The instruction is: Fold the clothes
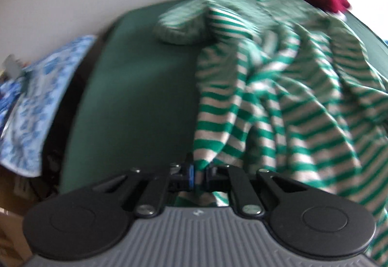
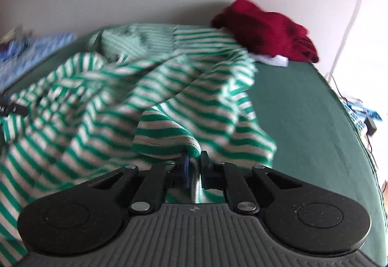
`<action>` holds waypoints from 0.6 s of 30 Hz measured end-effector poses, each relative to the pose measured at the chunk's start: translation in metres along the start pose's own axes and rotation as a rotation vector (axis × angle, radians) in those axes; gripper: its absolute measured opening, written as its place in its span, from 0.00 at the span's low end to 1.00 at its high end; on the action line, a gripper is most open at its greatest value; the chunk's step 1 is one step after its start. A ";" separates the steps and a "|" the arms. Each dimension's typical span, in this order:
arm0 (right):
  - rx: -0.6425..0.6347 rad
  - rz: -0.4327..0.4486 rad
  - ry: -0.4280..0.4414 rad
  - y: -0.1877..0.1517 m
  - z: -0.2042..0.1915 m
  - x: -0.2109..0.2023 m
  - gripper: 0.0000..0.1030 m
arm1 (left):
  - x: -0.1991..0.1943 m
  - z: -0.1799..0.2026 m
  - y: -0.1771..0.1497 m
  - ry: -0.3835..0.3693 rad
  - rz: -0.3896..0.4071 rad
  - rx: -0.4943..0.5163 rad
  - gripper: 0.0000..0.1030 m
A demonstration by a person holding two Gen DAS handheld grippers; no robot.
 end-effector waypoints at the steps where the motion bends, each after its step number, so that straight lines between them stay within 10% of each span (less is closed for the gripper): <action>1: 0.021 0.004 -0.003 0.002 0.006 -0.002 0.06 | -0.003 -0.010 0.005 0.025 0.016 -0.019 0.08; 10: 0.551 0.221 -0.123 0.073 0.163 -0.044 0.05 | -0.054 -0.127 0.084 0.188 0.209 -0.238 0.08; 18: 0.676 -0.003 -0.420 0.047 0.228 0.026 0.15 | 0.026 -0.121 0.088 0.244 0.040 -0.147 0.18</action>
Point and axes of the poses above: each gripper's, at about its wrist camera, not at the fingertips, and x roughly the way its jaws point, z to its right, y to its top, the point moved 2 cm from there along x, roughly the way its jaws point, and after that the axes turned 7 degrees about -z, right-handed, at the moved point
